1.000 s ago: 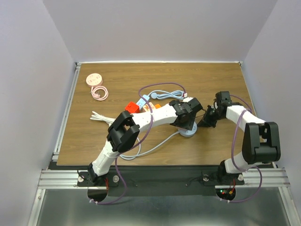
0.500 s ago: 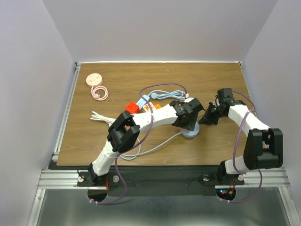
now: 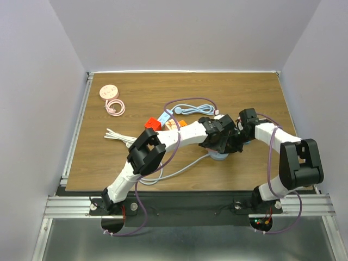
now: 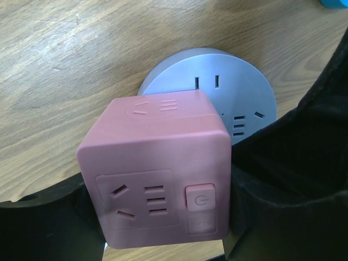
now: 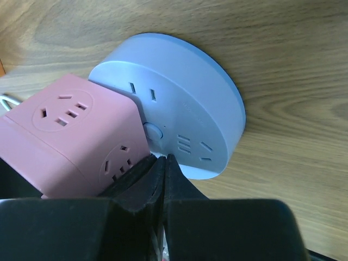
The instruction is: Pull the plug off the socket
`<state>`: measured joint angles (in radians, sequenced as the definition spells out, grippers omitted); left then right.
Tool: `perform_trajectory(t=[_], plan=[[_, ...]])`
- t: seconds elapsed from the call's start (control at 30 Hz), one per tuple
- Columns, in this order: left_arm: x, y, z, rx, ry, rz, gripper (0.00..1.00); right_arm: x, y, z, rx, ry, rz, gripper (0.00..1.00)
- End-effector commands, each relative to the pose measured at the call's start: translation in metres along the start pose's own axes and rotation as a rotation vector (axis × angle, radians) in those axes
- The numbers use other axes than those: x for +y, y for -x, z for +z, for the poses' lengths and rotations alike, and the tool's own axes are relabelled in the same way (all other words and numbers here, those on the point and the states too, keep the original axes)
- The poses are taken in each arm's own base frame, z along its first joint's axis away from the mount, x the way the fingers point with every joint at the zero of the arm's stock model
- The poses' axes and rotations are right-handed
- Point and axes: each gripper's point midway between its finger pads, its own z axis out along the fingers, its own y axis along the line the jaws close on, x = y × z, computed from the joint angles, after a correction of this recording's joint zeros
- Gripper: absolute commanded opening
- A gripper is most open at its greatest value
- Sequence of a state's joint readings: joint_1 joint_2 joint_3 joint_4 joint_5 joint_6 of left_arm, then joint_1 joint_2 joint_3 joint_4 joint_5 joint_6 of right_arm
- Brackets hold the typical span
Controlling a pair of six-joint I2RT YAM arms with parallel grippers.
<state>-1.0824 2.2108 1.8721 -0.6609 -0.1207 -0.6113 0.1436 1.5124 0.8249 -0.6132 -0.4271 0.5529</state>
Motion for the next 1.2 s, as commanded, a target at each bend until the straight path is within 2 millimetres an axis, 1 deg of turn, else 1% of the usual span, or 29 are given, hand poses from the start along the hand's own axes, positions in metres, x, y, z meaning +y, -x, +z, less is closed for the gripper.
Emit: perform_trajectory(t=[0.0, 0.07, 0.1, 0.13, 0.17, 0.2, 0.23, 0.27, 0.3, 0.33, 0.4, 0.47, 0.5, 0.6, 0.63, 0.7, 0.77, 0.83, 0.97, 1.03, 1.17], plan=[[-0.045, 0.051, -0.045, -0.152, -0.172, -0.045, 0.00, -0.046, -0.004, 0.032, 0.010, -0.192, 0.011, 0.01], [-0.051, 0.064, -0.060, -0.185, -0.198, -0.054, 0.00, -0.058, -0.008, 0.042, 0.026, -0.233, 0.023, 0.00], [-0.053, 0.068, -0.064, -0.194, -0.207, -0.056, 0.00, -0.061, -0.008, 0.043, 0.023, -0.244, 0.030, 0.01], [-0.058, 0.075, -0.075, -0.212, -0.227, -0.063, 0.00, -0.063, -0.007, 0.046, 0.015, -0.255, 0.030, 0.00], [-0.060, 0.079, -0.080, -0.220, -0.236, -0.067, 0.00, -0.067, -0.005, 0.046, 0.005, -0.274, 0.032, 0.01], [-0.067, 0.086, -0.093, -0.231, -0.274, -0.072, 0.00, -0.071, -0.006, 0.049, 0.009, -0.290, 0.035, 0.00], [-0.070, 0.089, -0.098, -0.235, -0.295, -0.078, 0.00, -0.073, -0.006, 0.050, 0.011, -0.300, 0.035, 0.00], [-0.076, 0.092, -0.108, -0.237, -0.329, -0.087, 0.00, -0.078, -0.006, 0.053, 0.018, -0.320, 0.038, 0.00], [-0.078, 0.095, -0.113, -0.242, -0.342, -0.091, 0.00, -0.079, -0.006, 0.053, 0.015, -0.324, 0.037, 0.01], [-0.081, 0.101, -0.124, -0.259, -0.366, -0.100, 0.00, -0.081, -0.007, 0.054, 0.020, -0.330, 0.039, 0.00], [-0.087, 0.105, -0.139, -0.258, -0.423, -0.117, 0.00, -0.084, -0.008, 0.055, 0.021, -0.339, 0.043, 0.00], [-0.087, 0.106, -0.144, -0.253, -0.439, -0.132, 0.00, -0.085, -0.008, 0.056, 0.016, -0.347, 0.042, 0.01], [-0.088, 0.109, -0.152, -0.265, -0.450, -0.138, 0.00, -0.086, -0.008, 0.056, 0.016, -0.349, 0.043, 0.00], [-0.089, 0.115, -0.166, -0.282, -0.476, -0.150, 0.00, -0.089, -0.008, 0.056, 0.012, -0.364, 0.039, 0.00], [-0.090, 0.120, -0.177, -0.301, -0.494, -0.156, 0.00, -0.089, -0.008, 0.056, 0.013, -0.364, 0.038, 0.00], [-0.091, 0.124, -0.187, -0.315, -0.510, -0.167, 0.00, -0.092, -0.010, 0.057, 0.016, -0.374, 0.041, 0.00], [-0.089, 0.133, -0.203, -0.345, -0.518, -0.176, 0.00, -0.094, -0.010, 0.057, 0.017, -0.381, 0.043, 0.00], [-0.084, 0.139, -0.215, -0.370, -0.514, -0.186, 0.00, -0.094, -0.009, 0.057, 0.014, -0.382, 0.044, 0.00], [-0.076, 0.147, -0.228, -0.393, -0.510, -0.197, 0.00, -0.090, -0.006, 0.054, -0.004, -0.374, 0.043, 0.00], [-0.074, 0.149, -0.235, -0.398, -0.513, -0.200, 0.00, -0.092, -0.007, 0.054, 0.000, -0.381, 0.046, 0.01], [-0.070, 0.149, -0.236, -0.394, -0.509, -0.200, 0.00, -0.097, -0.011, 0.057, 0.017, -0.398, 0.053, 0.00]])
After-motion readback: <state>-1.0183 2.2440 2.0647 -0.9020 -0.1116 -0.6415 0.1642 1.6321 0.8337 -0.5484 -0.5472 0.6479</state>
